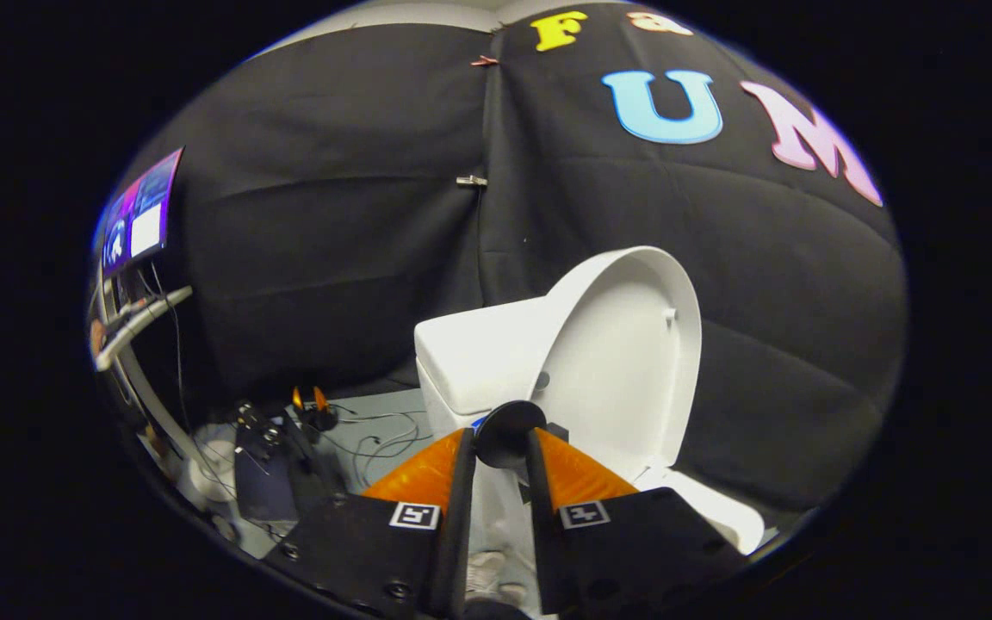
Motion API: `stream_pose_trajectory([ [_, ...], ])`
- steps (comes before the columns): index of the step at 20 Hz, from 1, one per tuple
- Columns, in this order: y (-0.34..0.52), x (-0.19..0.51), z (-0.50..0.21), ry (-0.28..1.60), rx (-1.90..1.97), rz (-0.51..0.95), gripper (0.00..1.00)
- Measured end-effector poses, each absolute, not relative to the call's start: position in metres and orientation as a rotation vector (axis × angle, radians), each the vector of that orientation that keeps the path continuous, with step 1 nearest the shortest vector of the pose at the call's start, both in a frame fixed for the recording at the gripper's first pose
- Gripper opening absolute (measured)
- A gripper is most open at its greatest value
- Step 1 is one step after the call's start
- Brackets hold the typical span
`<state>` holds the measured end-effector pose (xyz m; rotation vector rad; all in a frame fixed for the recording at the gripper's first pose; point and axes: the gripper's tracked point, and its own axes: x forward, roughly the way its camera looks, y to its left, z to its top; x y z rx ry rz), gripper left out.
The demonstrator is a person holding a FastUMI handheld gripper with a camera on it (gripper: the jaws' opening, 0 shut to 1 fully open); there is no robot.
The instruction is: Open the toilet lid.
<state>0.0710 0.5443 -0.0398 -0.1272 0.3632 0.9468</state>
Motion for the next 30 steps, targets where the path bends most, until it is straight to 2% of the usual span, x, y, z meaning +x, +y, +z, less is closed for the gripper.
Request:
stream_pose_trajectory([
  [4,0.54,0.068,-0.033,0.319,-0.139,0.945,0.93],
  [10,0.515,0.072,0.005,0.227,-0.075,0.913,0.91],
  [13,0.481,0.082,0.026,0.163,-0.06,0.845,1.0],
  [16,0.426,0.088,0.052,0.109,-0.034,0.739,0.99],
  [21,0.295,0.109,0.089,-0.014,-0.049,0.471,0.99],
  [30,0.086,0.1,0.063,-0.032,-0.091,0.108,0.99],
])
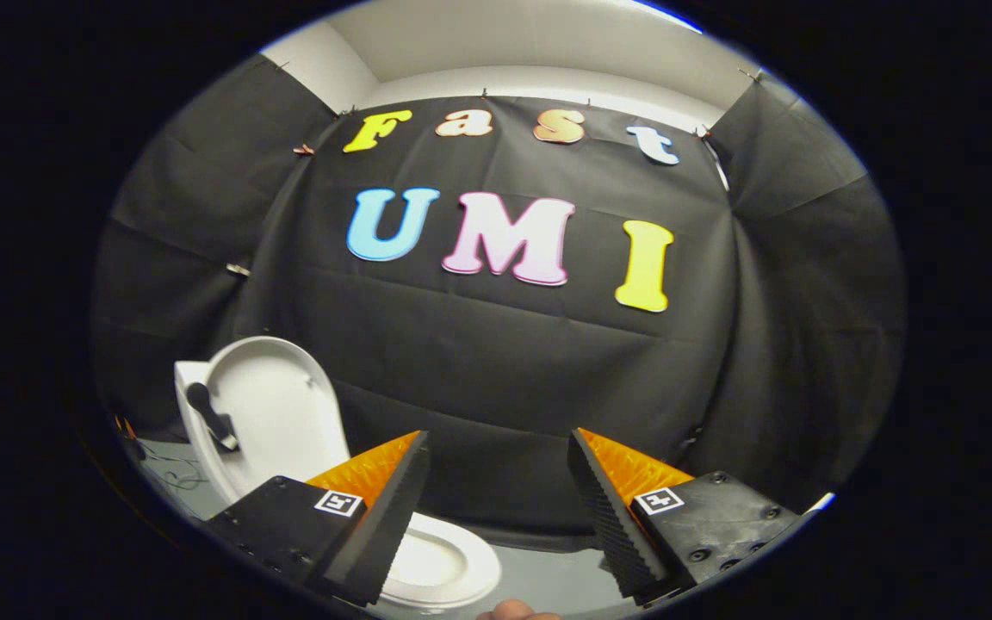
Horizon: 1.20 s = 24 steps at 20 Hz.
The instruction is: Open the toilet lid.
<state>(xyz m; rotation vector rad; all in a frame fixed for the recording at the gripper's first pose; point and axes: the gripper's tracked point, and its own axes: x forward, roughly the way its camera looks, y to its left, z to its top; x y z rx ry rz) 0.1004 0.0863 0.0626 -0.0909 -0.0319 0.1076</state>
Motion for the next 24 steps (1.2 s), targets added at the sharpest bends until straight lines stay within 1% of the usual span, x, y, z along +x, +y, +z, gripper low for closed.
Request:
stream_pose_trajectory([
  [2,0.067,0.092,0.051,0.002,-0.071,0.095,0.99],
  [8,0.039,0.073,0.034,-0.016,-0.028,0.062,0.99],
  [16,0.036,0.066,0.014,0.012,0.026,0.089,0.99],
  [24,0.035,0.065,0.018,0.002,0.042,0.096,0.99],
])
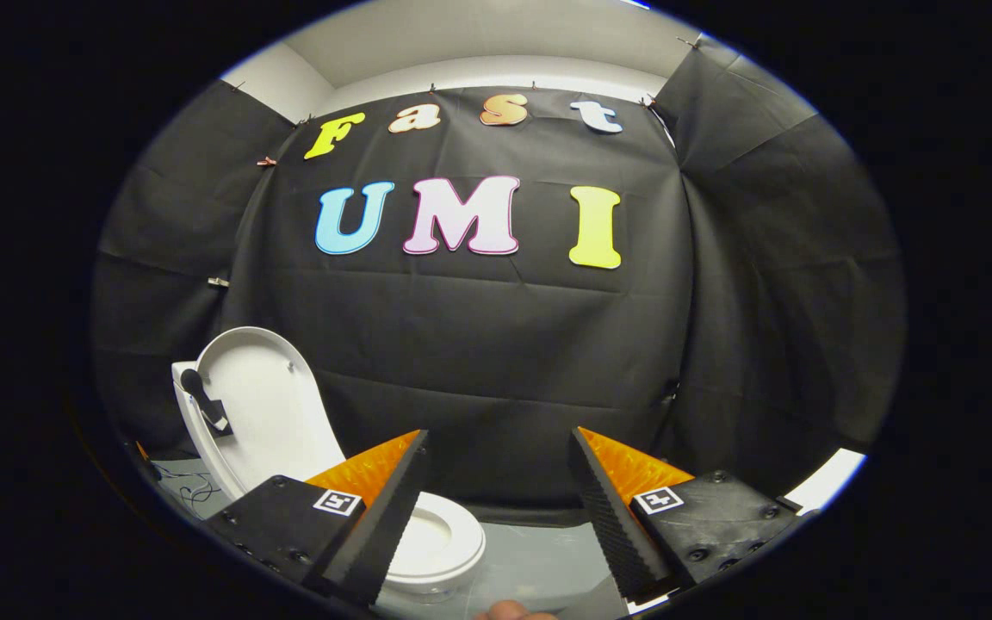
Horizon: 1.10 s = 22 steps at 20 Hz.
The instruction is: Open the toilet lid.
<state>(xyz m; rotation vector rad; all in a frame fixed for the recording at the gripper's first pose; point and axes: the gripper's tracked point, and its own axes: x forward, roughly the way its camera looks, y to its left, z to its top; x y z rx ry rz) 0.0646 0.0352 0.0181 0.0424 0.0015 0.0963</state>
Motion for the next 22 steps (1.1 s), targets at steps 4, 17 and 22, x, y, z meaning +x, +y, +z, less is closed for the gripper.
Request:
stream_pose_trajectory([
  [4,0.04,0.063,0.017,0.002,0.051,0.107,0.99],
  [17,0.046,0.065,0.015,-0.006,0.039,0.122,0.99],
  [22,0.045,0.065,0.015,-0.011,0.039,0.118,0.99],
])
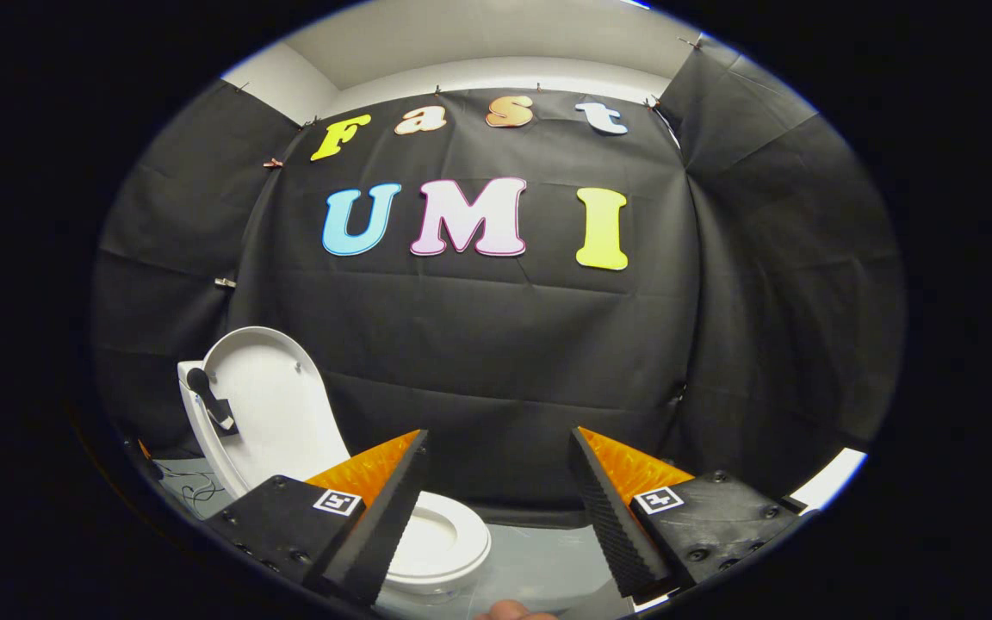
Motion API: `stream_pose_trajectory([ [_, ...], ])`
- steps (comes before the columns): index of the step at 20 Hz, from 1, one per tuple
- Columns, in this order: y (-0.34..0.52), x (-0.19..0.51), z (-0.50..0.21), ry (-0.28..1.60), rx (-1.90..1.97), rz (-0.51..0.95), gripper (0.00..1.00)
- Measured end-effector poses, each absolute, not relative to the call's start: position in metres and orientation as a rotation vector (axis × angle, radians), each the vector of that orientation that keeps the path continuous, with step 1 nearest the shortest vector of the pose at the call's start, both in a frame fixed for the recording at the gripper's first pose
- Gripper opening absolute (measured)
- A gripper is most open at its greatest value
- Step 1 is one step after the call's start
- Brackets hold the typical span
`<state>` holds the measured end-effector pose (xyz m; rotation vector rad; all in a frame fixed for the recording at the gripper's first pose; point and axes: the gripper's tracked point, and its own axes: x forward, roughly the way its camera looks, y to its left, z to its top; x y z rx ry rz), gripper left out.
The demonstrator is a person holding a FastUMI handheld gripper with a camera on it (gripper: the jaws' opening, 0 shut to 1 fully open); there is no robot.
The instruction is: Open the toilet lid.
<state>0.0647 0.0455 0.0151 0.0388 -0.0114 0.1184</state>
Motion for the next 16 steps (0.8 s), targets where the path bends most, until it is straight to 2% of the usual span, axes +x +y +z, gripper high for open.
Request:
stream_pose_trajectory([
  [16,0.0473,0.0661,0.0123,-0.014,0.022,0.121,0.99],
])
